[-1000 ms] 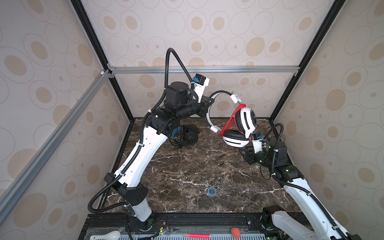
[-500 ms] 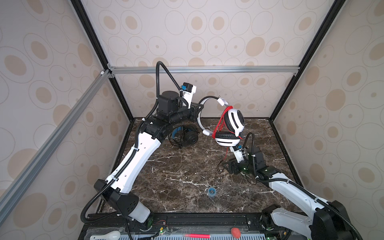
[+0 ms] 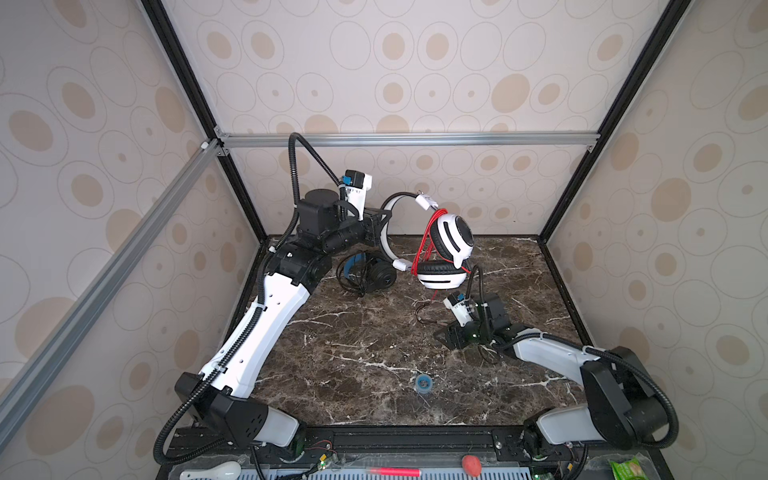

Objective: Wrap the headphones

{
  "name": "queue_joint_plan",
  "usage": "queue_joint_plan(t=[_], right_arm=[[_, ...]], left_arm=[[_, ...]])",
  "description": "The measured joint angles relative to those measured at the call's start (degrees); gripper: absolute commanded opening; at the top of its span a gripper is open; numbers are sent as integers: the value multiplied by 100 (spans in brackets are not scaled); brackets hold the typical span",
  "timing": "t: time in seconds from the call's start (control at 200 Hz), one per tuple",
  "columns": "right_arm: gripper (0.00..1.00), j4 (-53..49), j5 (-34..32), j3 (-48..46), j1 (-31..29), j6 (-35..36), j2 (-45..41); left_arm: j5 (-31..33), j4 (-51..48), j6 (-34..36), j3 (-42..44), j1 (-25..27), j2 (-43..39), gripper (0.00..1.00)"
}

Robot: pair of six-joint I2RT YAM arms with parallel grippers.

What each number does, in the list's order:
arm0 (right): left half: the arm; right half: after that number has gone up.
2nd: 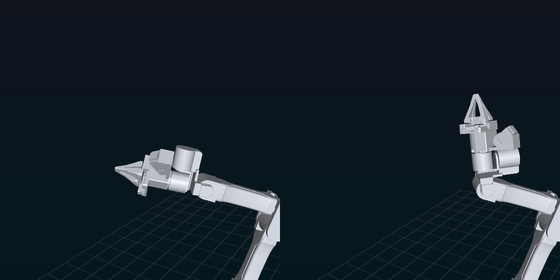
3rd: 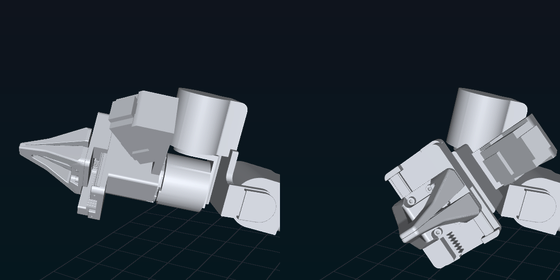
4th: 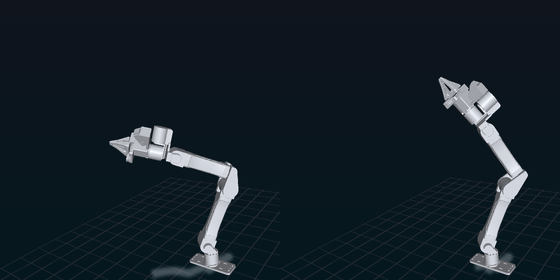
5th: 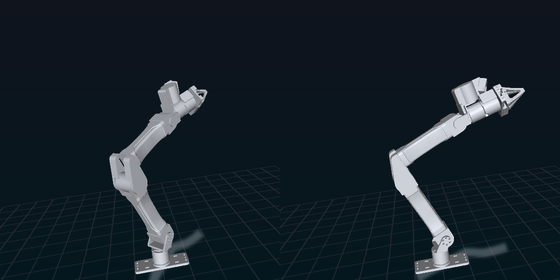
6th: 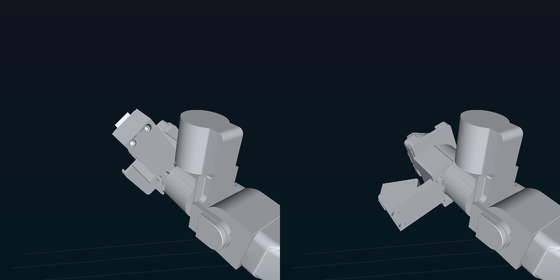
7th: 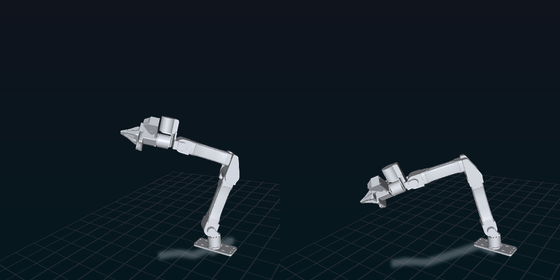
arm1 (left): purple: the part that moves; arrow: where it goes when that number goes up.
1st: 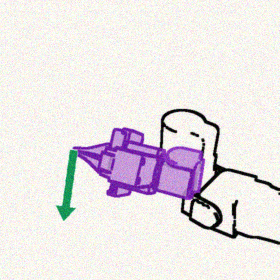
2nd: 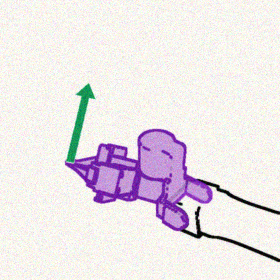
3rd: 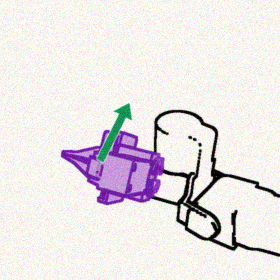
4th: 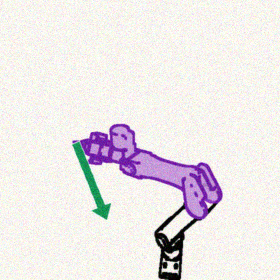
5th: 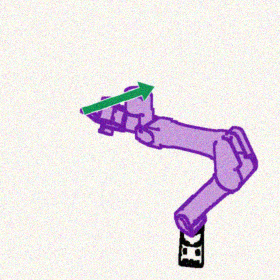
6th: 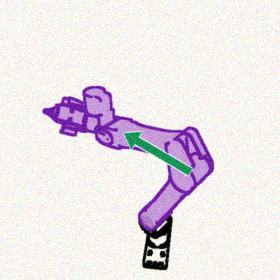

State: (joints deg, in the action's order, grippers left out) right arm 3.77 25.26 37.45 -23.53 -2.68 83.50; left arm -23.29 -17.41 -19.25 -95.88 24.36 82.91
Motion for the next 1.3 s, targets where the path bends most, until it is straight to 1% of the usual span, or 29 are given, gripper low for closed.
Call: queue_joint_plan(t=[0.1, 0.21, 0.48, 0.72, 0.925, 1.295], right_arm=[[71, 208, -7, 343, -4, 31, 492], [71, 348, -20, 634, -4, 63, 831], [69, 232, 74, 1335, -4, 330, 1637], [70, 59, 409, 1360, -4, 531, 1805], [72, -46, 614, 1679, -42, 597, 2229], [70, 94, 785, 1561, -195, 713, 2225]], left_arm=[[-46, 68, -55, 61, -48, 0, 0], [-83, 114, -101, 129, -114, -9, 0], [-114, 262, -247, 422, -284, -170, 0], [-166, 507, -393, 737, -404, -358, 0], [-195, 656, -494, 857, -459, -376, 0], [-214, 929, -680, 1307, -608, -549, 0]])
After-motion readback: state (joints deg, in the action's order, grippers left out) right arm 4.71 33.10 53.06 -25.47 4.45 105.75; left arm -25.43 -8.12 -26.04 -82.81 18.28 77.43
